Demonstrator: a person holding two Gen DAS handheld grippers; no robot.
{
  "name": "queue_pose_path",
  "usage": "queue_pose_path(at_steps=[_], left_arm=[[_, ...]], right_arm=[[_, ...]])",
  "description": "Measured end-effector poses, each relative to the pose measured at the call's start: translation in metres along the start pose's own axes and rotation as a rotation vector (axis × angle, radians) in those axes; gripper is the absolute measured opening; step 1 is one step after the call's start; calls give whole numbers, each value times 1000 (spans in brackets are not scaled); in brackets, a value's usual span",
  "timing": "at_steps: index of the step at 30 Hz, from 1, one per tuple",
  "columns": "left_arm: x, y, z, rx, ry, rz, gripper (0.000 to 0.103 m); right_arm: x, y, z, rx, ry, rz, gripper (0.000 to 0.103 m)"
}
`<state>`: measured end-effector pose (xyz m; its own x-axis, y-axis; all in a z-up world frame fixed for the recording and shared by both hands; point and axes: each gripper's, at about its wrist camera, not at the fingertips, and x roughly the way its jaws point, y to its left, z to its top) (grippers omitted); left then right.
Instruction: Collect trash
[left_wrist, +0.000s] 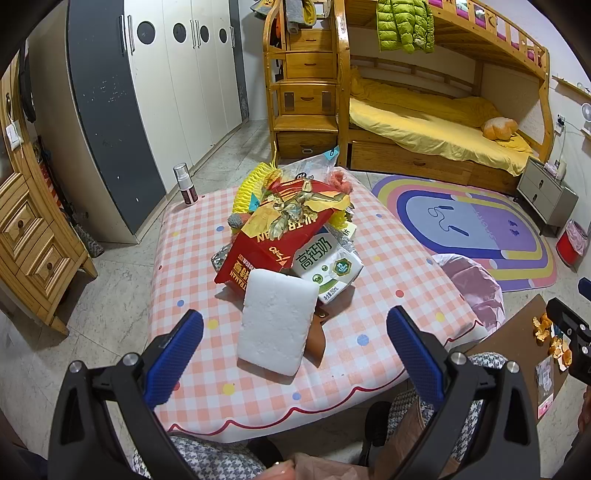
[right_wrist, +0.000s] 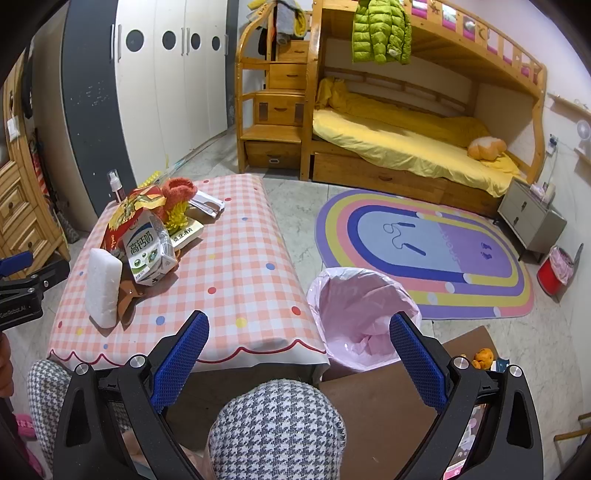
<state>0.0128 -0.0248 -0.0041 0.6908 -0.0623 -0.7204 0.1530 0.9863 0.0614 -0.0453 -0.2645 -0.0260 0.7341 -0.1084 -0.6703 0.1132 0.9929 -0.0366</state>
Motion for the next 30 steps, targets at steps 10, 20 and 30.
queue_pose_path(at_steps=[10, 20, 30], left_arm=[[0, 0, -1, 1, 0, -3, 96], [39, 28, -39, -4, 102, -14, 94], [92, 40, -40, -23, 152, -69, 90]], right_arm=[[1, 0, 0, 2, 1, 4, 97], [22, 18, -3, -58, -42, 62, 97], [56, 37, 6, -107, -1, 121, 97]])
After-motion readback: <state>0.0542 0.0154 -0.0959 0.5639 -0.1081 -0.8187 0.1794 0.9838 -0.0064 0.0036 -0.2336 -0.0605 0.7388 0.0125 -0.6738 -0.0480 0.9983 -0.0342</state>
